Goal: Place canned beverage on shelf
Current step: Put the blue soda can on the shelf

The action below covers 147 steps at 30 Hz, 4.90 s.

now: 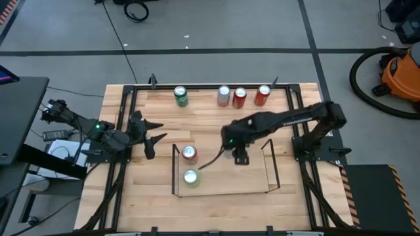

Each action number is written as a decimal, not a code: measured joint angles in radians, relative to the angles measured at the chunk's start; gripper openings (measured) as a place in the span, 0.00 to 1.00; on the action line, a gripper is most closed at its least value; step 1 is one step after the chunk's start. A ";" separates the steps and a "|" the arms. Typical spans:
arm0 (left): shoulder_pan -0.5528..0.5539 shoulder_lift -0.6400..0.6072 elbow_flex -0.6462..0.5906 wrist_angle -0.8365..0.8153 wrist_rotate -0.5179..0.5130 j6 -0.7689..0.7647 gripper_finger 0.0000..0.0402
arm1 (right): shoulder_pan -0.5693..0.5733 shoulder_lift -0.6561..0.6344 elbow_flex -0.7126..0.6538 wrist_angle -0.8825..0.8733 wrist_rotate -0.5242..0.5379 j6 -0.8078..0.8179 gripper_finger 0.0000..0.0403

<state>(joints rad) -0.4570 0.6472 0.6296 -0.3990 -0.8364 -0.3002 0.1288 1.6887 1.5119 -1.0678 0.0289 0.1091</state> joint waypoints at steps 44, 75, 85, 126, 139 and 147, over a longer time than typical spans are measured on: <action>0.010 0.000 0.000 0.040 0.030 0.023 0.51 | 0.202 0.455 0.521 -0.268 0.141 -1.006 0.71; 0.010 0.000 0.000 0.012 0.030 0.022 0.51 | 0.256 0.448 0.631 -0.134 0.188 -0.859 0.87; 0.010 0.000 0.000 0.004 0.068 0.000 0.51 | 0.275 0.449 0.740 -0.295 0.206 -0.426 0.87; 0.010 0.000 0.001 0.006 0.100 -0.005 0.51 | 0.247 0.432 0.509 -0.355 0.369 0.395 0.86; 0.010 0.000 0.001 0.006 0.100 -0.004 0.51 | 0.218 0.432 0.509 -0.347 0.436 0.340 0.86; 0.010 0.000 0.001 0.006 0.100 -0.004 0.51 | 0.215 0.432 0.495 -0.303 0.325 0.384 0.86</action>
<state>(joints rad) -0.4473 0.6475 0.6304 -0.3931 -0.7361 -0.3046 0.3441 2.1207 2.0073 -1.3704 0.3543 0.4928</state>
